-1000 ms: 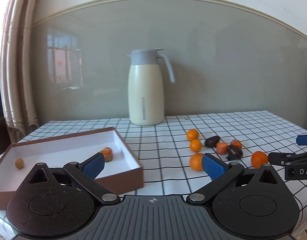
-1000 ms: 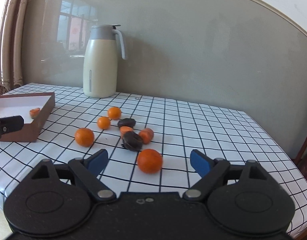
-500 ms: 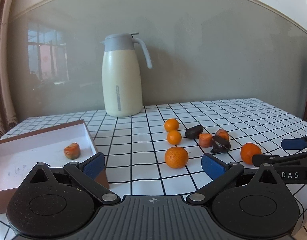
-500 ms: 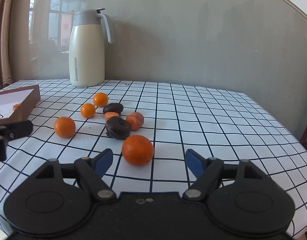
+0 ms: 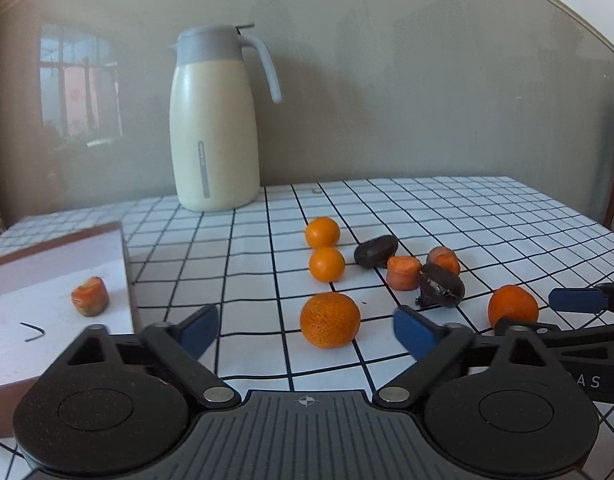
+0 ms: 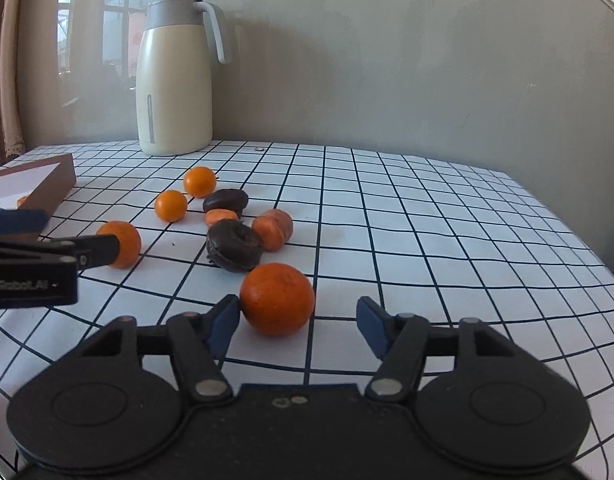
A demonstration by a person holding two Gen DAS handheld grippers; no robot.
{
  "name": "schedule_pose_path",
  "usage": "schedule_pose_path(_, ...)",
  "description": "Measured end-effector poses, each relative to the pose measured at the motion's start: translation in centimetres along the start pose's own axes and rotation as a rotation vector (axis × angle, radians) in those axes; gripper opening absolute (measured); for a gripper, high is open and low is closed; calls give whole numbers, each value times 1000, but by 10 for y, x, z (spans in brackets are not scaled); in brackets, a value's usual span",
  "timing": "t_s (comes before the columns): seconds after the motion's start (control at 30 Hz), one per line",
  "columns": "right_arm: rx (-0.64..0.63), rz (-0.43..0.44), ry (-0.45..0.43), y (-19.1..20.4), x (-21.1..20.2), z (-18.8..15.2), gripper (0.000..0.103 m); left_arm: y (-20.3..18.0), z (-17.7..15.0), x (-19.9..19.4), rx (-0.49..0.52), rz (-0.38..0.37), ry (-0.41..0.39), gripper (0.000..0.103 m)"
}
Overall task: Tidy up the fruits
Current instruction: 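Grasp a mandarin with the left tool while the right tool grasps another mandarin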
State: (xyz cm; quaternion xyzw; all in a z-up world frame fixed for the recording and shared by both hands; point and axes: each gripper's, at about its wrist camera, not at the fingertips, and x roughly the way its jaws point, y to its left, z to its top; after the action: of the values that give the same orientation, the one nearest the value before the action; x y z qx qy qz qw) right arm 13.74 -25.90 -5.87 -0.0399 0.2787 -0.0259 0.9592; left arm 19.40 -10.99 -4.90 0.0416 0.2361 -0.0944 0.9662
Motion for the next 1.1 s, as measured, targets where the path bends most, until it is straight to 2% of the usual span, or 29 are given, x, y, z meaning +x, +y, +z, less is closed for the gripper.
schedule_pose_path(0.07,-6,5,5,1,4,1,49,-1,0,6,-3,-2,20,85)
schedule_pose_path(0.13,-4,9,17,1,8,2,37,-2,0,9,-7,-10,20,84)
schedule_pose_path(0.17,0,15,21,1,9,3,34,-3,1,11,-8,-11,27,83)
schedule_pose_path(0.3,1,21,19,0,11,4,33,-4,4,21,-5,-20,62,77)
schedule_pose_path(0.47,12,13,16,-4,13,4,33,-10,7,31,16,-25,100,73)
schedule_pose_path(0.53,16,12,15,-5,13,4,32,-12,7,35,26,-19,116,66)
schedule_pose_path(0.6,21,12,15,-5,14,4,32,-12,7,38,20,-28,131,39)
schedule_pose_path(1.1,11,1,-27,-1,-3,6,31,-6,5,3,28,-20,73,38)
